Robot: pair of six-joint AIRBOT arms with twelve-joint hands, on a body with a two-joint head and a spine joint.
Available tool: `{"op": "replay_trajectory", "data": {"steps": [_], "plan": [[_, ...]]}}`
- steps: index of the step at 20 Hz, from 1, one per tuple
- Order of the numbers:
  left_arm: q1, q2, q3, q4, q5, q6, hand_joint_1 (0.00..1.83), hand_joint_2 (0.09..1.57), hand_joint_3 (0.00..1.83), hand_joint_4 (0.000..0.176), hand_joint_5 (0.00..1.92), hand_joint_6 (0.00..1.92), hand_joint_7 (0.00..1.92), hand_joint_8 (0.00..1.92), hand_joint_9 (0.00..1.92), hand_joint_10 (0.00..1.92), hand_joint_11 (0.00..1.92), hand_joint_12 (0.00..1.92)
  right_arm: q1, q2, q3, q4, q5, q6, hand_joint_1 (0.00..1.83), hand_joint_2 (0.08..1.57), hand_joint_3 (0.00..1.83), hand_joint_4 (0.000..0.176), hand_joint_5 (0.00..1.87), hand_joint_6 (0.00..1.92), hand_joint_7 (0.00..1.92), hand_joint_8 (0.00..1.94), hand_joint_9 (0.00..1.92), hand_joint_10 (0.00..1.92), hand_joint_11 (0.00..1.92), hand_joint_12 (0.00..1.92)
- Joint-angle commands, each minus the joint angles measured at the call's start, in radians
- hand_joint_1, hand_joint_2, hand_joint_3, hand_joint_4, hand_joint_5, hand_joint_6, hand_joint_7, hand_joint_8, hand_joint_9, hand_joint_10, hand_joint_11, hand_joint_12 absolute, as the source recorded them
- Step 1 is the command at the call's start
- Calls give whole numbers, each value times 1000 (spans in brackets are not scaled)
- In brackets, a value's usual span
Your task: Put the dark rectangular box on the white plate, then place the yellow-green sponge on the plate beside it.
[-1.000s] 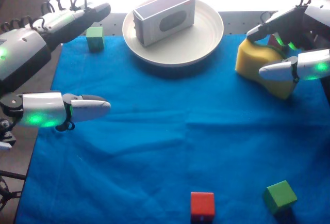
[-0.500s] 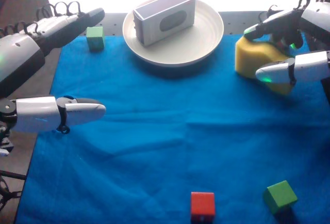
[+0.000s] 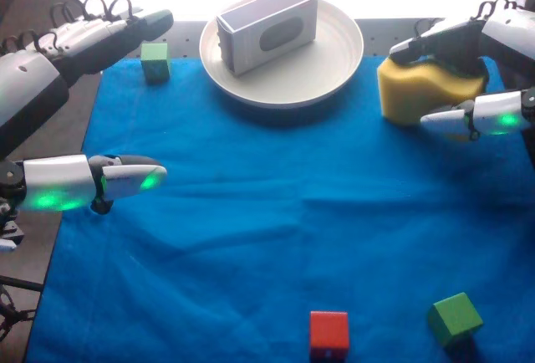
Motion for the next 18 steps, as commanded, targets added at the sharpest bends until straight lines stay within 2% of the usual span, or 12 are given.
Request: {"op": "replay_trajectory", "data": {"steps": [1,2,3,4,7,8,9,10,12,13,17,18], "plan": [[-3,7,-4,-1,-131,-9,834,978,5,123,163,9,83,7,0,0,8,4,3,-3,7,8,57,-4,1156,1141,14,0,794,1126,611,1790,713,1920,787,1921],[-2,7,-4,-1,-135,-12,817,980,5,117,164,7,89,9,3,1,13,6,2,-3,7,8,57,-4,1314,1150,15,0,669,1260,803,1382,731,1736,701,1849],[0,7,-4,-2,-137,-14,815,980,4,107,167,7,93,8,11,4,24,12,3,-3,7,8,58,-4,1349,1162,8,0,628,1419,832,1312,749,1668,708,1781],[2,7,-5,-3,-139,-14,813,977,2,104,171,8,96,8,18,6,34,17,3,-2,7,8,58,-4,1352,1175,7,0,610,1576,821,1330,779,1673,753,1783],[6,5,-6,-7,-138,-14,816,990,6,112,155,0,84,0,13,1,41,23,3,-1,6,8,58,-4,1340,1200,5,54,583,1701,787,1390,819,1761,830,1905],[8,5,-6,-9,-138,-14,811,989,5,115,156,1,79,0,11,0,36,22,4,-1,3,5,61,-4,1406,1160,0,53,584,1759,769,1656,842,1828,883,1918],[10,4,-6,-11,-138,-14,806,988,4,130,151,0,70,0,2,0,38,24,7,-1,-6,3,87,-3,1391,1122,0,89,612,1863,813,1843,925,1902,999,1920],[10,4,-6,-11,-138,-14,809,990,4,128,147,0,57,0,0,0,36,24,8,-1,-10,3,100,-3,1387,1124,0,79,639,1901,811,1918,897,1917,944,1921],[10,3,-6,-13,-138,-14,790,984,0,131,147,2,65,4,14,5,74,44,24,4,-29,-1,160,2,1405,1129,1,163,691,1920,838,1940,922,1921,975,1921],[11,2,-6,-13,-138,-14,789,987,2,129,146,1,61,2,10,3,73,45,34,4,-32,-2,180,4,1408,1140,4,173,687,1921,834,1941,948,1921,1018,1921],[11,0,-6,-13,-141,-14,767,985,0,133,132,1,49,1,0,0,77,55,154,-2,-25,-46,198,5,1430,1157,1,118,638,1921,792,1941,966,1921,1111,1921],[11,0,-6,-13,-142,-14,770,982,0,142,131,1,47,0,0,0,61,50,179,-17,-13,-54,198,5,1383,1159,1,137,635,1921,769,1941,914,1921,1071,1921]]}}
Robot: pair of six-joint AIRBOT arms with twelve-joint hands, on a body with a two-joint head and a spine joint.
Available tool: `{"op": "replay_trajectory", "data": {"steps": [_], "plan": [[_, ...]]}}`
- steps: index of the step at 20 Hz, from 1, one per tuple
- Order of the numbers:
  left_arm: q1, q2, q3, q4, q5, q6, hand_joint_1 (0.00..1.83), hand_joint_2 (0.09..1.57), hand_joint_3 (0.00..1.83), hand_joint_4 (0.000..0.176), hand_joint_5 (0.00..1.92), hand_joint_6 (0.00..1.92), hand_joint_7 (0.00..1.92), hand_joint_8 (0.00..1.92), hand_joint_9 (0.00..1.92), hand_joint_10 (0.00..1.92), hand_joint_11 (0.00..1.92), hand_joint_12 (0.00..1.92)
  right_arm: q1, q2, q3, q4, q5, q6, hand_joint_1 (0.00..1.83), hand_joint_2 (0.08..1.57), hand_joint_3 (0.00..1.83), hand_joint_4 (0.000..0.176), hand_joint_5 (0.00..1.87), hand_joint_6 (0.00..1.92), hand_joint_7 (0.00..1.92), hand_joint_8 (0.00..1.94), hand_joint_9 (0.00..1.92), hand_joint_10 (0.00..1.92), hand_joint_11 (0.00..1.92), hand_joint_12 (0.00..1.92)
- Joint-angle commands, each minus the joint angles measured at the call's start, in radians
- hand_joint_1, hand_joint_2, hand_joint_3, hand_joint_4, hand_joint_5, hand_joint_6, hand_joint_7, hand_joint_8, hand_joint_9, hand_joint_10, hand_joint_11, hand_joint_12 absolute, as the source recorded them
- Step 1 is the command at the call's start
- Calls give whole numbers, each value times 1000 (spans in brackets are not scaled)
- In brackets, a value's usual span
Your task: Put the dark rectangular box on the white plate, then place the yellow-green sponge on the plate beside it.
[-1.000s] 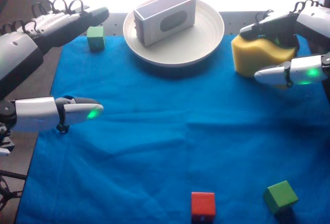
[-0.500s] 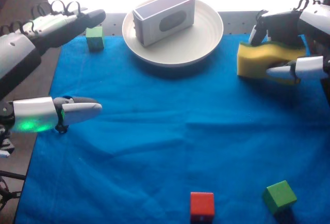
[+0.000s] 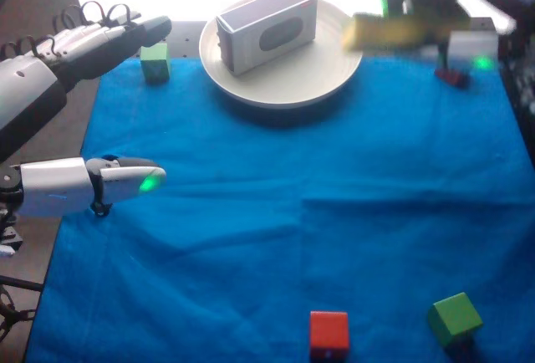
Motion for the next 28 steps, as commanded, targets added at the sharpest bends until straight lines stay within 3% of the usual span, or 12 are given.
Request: {"op": "replay_trajectory", "data": {"steps": [1,3,5,6,11,13,14,17,18,19,23,28], "plan": [[-6,-2,-4,-3,-135,-6,778,979,0,136,135,2,49,1,0,0,48,46,20,-20,12,15,96,6,1345,1159,2,143,639,1921,766,1941,907,1921,1066,1921],[-6,-3,-4,-3,-135,-6,775,976,0,130,142,3,56,3,0,0,63,58,44,-44,34,15,95,6,1423,1135,0,132,657,1921,762,1941,936,1921,1090,1921],[-6,-3,-4,-3,-134,-6,755,974,0,138,140,2,58,2,5,2,83,71,70,-82,67,17,93,6,1472,1118,0,48,681,1921,810,1941,985,1921,1142,1921],[-6,-3,-4,-2,-134,-6,752,971,0,139,141,2,55,1,3,1,80,72,82,-100,81,21,87,6,1475,1115,0,37,686,1921,792,1941,944,1921,1091,1921],[-6,-8,1,-1,-133,-6,765,972,0,134,131,0,55,0,8,1,45,70,131,-186,143,20,25,6,1473,1119,1,12,673,1921,774,1941,895,1921,998,1921],[-7,-10,3,0,-133,-8,769,976,1,126,131,0,53,0,10,1,39,71,142,-222,172,5,-21,6,1470,1111,0,82,652,1921,763,1941,922,1921,1053,1921],[-7,-10,3,1,-133,-9,772,972,0,119,140,4,59,2,14,3,35,71,148,-240,188,-9,-45,6,1435,1114,1,83,645,1921,733,1941,882,1921,977,1921],[-8,-11,5,4,-133,-12,768,969,0,115,135,1,63,3,25,6,43,81,158,-282,230,-44,-125,6,1132,1167,29,0,819,1266,834,1524,1075,1688,1132,1867],[-8,-12,5,5,-133,-13,775,970,0,117,135,1,61,2,24,5,48,85,158,-289,239,-50,-141,6,1061,1173,7,0,838,1211,779,1287,964,1475,983,1747],[-8,-13,6,6,-134,-17,793,974,1,103,148,5,78,7,34,6,56,96,158,-296,251,-56,-164,6,820,965,0,35,445,131,534,380,519,719,364,1352],[-8,-12,5,6,-138,-20,771,982,4,97,138,0,82,4,40,5,62,107,158,-296,257,-58,-174,6,667,942,0,82,204,0,329,5,351,83,77,1074],[-7,-13,5,6,-145,-23,764,971,0,113,148,2,80,0,40,2,58,127,158,-295,250,-58,-173,19,664,922,0,109,188,0,249,0,255,1,3,1103]]}}
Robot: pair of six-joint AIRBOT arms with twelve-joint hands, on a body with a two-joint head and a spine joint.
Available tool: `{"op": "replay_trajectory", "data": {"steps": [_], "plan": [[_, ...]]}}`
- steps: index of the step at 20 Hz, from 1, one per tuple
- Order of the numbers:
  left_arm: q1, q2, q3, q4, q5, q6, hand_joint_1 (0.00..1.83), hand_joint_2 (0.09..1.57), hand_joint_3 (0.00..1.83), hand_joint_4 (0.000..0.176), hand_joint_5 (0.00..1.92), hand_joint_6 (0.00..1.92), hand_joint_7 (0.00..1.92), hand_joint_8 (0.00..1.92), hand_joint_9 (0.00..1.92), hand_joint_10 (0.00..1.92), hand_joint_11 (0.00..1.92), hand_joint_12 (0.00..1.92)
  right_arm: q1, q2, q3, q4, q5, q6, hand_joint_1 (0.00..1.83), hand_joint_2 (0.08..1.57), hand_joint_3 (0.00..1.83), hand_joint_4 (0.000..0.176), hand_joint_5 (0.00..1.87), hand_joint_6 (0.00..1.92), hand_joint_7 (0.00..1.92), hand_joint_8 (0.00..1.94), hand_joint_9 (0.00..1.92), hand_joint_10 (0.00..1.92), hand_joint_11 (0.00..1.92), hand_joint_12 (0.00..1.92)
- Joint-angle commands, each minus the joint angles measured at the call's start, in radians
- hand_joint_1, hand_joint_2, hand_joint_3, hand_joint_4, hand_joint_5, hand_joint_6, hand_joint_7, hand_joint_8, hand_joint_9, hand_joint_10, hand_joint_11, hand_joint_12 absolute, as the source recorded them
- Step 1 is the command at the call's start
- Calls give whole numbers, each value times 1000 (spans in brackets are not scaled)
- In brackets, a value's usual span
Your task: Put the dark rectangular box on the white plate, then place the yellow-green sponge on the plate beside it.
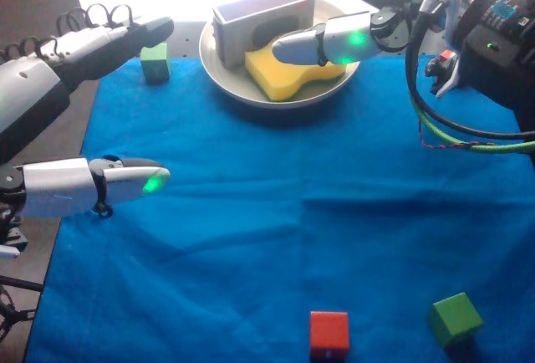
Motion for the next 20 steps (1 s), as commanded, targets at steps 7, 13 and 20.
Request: {"op": "replay_trajectory", "data": {"steps": [7,13,20], "plan": [[-7,2,0,-4,-157,-11,765,975,0,87,163,2,102,0,62,0,5,339,2,77,-88,33,235,12,653,882,0,157,96,0,150,6,100,9,63,31],[-5,19,-11,-5,-216,-11,738,966,0,76,146,0,116,0,105,1,0,443,-122,215,-229,152,494,19,655,852,0,176,93,3,132,5,15,3,0,0],[5,29,-21,-9,-255,-11,683,927,0,89,141,1,133,0,142,2,0,699,-345,400,-417,306,824,19,718,917,14,164,75,9,98,11,10,4,9,7]]}}
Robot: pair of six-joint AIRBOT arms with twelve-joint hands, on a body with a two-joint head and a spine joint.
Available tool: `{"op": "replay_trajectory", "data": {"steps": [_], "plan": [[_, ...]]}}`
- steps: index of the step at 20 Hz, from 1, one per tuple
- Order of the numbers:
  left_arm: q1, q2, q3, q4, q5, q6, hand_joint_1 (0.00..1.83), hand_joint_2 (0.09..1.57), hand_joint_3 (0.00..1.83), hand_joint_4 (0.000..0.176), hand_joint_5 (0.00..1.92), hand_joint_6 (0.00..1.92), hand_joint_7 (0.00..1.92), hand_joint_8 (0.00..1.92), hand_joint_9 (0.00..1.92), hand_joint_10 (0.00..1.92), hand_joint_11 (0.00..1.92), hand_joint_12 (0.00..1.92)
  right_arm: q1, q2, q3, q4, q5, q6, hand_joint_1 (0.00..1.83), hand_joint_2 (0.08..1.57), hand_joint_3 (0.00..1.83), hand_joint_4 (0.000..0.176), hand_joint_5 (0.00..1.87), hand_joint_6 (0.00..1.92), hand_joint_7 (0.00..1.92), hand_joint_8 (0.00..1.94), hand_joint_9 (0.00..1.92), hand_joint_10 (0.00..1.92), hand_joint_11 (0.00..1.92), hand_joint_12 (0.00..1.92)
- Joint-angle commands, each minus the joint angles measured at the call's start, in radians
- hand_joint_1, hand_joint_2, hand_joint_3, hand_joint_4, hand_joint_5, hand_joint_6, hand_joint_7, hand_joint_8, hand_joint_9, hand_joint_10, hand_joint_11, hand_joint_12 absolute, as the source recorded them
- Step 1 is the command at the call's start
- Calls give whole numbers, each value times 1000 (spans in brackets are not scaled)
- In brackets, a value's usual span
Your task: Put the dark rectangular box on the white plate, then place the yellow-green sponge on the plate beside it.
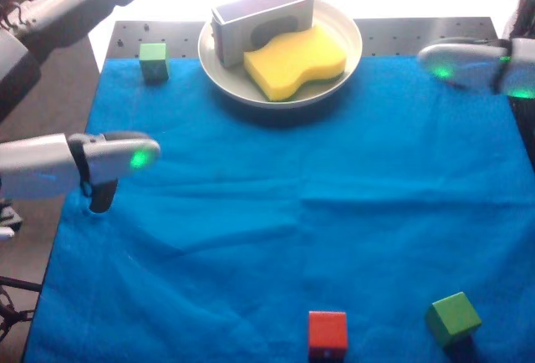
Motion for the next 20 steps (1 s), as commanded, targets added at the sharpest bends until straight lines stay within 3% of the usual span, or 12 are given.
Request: {"op": "replay_trajectory", "data": {"steps": [1,2,4,5,6,8,11,15,18,19,20], "plan": [[-5,9,-3,8,-141,-5,673,927,0,81,144,1,146,3,163,6,0,762,-10,16,-17,31,181,5,713,919,5,174,106,6,158,10,42,8,7,9],[-2,13,-7,8,-149,-5,669,921,0,82,148,3,156,5,176,10,0,776,-48,41,-43,50,220,4,699,921,4,176,110,4,166,6,36,3,1,1],[2,24,-13,7,-164,-5,621,905,0,116,142,0,164,7,194,14,0,784,-125,91,-99,92,293,-22,740,904,0,176,109,1,151,0,0,0,0,0],[4,30,-17,7,-173,-5,574,886,0,132,158,0,187,2,228,6,0,900,-182,124,-137,128,341,-44,709,861,0,175,99,0,159,3,8,3,0,0],[5,33,-18,7,-180,-5,569,896,2,126,167,1,201,2,245,5,0,967,-231,150,-165,162,383,-59,696,843,0,176,86,0,159,3,1,0,0,0],[6,35,-19,7,-190,-5,569,927,14,142,157,0,195,0,242,2,0,983,-353,193,-223,270,475,-66,719,846,0,176,94,6,166,5,27,11,0,0],[20,38,-22,-5,-208,-6,478,964,8,120,135,0,166,0,235,0,0,1009,-419,202,-260,285,475,-68,721,851,0,176,112,9,137,3,14,4,0,0],[37,40,-26,-16,-243,-25,423,948,0,110,154,0,158,1,201,1,0,858,-466,185,-291,311,475,-68,704,873,3,169,113,6,99,0,1,0,0,0],[70,40,-35,-37,-285,-36,435,928,0,121,144,0,133,0,157,0,0,737,-473,169,-300,313,475,-67,694,873,1,175,120,6,101,5,14,6,0,0],[81,40,-36,-45,-302,-46,394,960,5,101,122,0,129,0,161,2,0,764,-474,169,-301,313,475,-67,684,858,0,176,119,5,110,8,22,9,0,0],[89,40,-37,-52,-317,-51,365,983,7,103,108,0,122,0,158,0,0,749,-474,169,-302,313,475,-67,682,843,0,176,123,6,116,9,26,9,0,0]]}}
